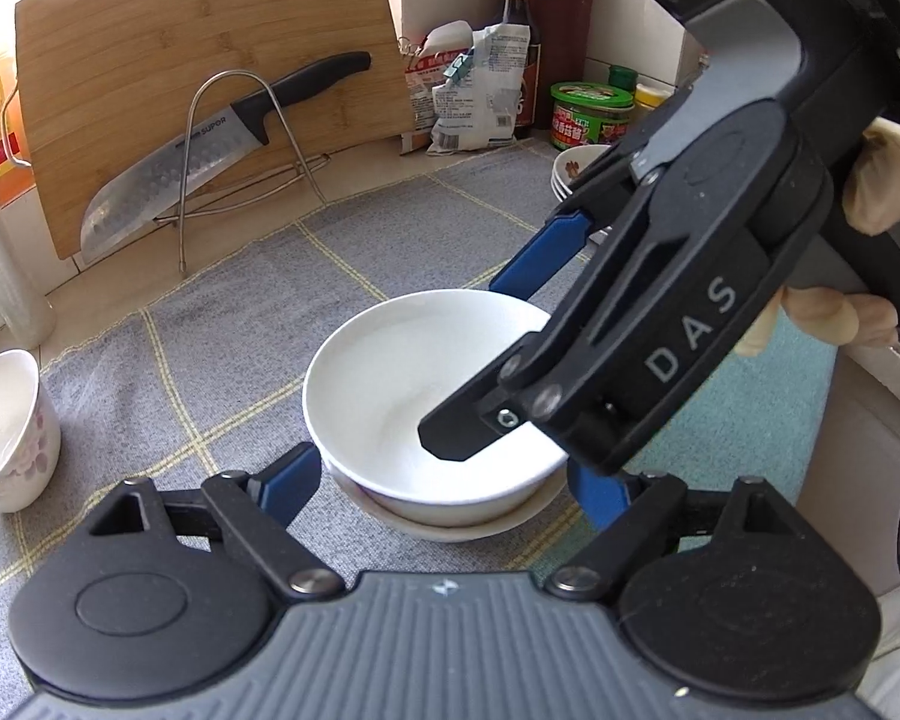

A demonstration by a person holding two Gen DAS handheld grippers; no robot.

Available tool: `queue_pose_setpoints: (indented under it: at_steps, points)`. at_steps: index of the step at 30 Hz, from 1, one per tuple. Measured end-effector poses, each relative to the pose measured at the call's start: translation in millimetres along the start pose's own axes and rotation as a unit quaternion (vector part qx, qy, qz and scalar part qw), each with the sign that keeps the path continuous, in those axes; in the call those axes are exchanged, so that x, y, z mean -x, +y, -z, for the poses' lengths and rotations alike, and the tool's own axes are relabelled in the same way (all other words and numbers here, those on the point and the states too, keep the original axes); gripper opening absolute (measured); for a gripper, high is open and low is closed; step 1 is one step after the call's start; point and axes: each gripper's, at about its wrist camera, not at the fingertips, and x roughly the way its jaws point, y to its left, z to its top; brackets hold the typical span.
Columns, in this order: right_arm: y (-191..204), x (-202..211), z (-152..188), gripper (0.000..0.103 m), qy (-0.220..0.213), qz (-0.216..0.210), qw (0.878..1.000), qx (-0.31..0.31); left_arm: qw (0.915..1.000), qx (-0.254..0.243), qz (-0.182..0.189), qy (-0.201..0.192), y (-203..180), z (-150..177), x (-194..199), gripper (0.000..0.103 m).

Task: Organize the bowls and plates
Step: 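Lower the held bowl into the floral bowl and open the right tool, then withdraw the right tool and move it to the bowl near the jar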

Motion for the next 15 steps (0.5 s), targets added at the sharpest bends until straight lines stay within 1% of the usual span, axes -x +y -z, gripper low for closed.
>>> queue_pose_setpoints:
  at_steps: [1,3,12,15]
  points:
    - [0,1,1,0.103,-0.003,0.000,1.000,0.001,1.0000,0.002,0.001,-0.003,1,0,1,0.094]
    - [1,2,2,0.103,-0.004,0.001,1.000,0.002,1.0000,0.004,0.002,-0.004,4,1,4,0.095]
    - [10,3,10,0.103,-0.010,0.023,1.000,0.017,0.9999,0.012,0.000,0.002,6,9,10,0.095]
    - [12,4,14,0.103,-0.017,0.030,0.999,0.014,0.9999,0.013,-0.001,0.002,6,11,11,0.095]
